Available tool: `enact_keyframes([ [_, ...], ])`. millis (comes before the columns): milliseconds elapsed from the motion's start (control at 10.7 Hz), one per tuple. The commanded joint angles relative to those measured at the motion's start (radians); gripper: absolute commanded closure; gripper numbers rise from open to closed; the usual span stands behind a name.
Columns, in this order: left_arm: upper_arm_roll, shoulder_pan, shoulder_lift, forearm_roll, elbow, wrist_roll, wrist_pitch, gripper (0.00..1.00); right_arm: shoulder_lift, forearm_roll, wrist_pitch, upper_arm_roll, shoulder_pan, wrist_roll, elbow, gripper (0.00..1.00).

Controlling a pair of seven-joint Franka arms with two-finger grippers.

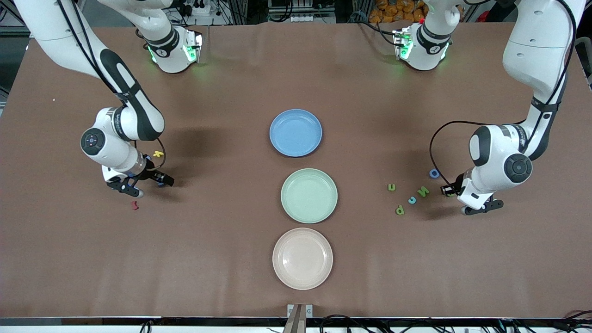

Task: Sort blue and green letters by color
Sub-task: 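Grasp the G with the right gripper while the left gripper grasps the B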

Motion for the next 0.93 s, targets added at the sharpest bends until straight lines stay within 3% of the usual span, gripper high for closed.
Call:
enact_keyframes([
  [0,-0.001,0.001,0.008,0.025,0.0,-0.015,0.015,0.97,0.014,0.001,0.022,0.003,-0.001,0.005,-0.005,0.65],
  [93,-0.001,0.0,-0.001,0.025,0.003,-0.009,0.012,1.0,0.014,0.001,0.018,0.003,-0.001,0.005,-0.005,0.78],
  [374,-0.01,-0.026,-0.078,0.025,0.048,-0.014,-0.119,1.0,0.014,0.003,-0.008,0.003,-0.002,0.009,-0.003,0.96],
  [654,-0.01,-0.129,-0.12,0.011,0.153,-0.07,-0.287,1.0,-0.004,0.004,-0.015,0.003,-0.005,0.012,0.003,0.96],
  [841,-0.013,-0.231,-0.112,0.011,0.221,-0.226,-0.342,1.0,-0.065,0.012,-0.14,0.005,-0.002,0.017,0.032,0.95],
])
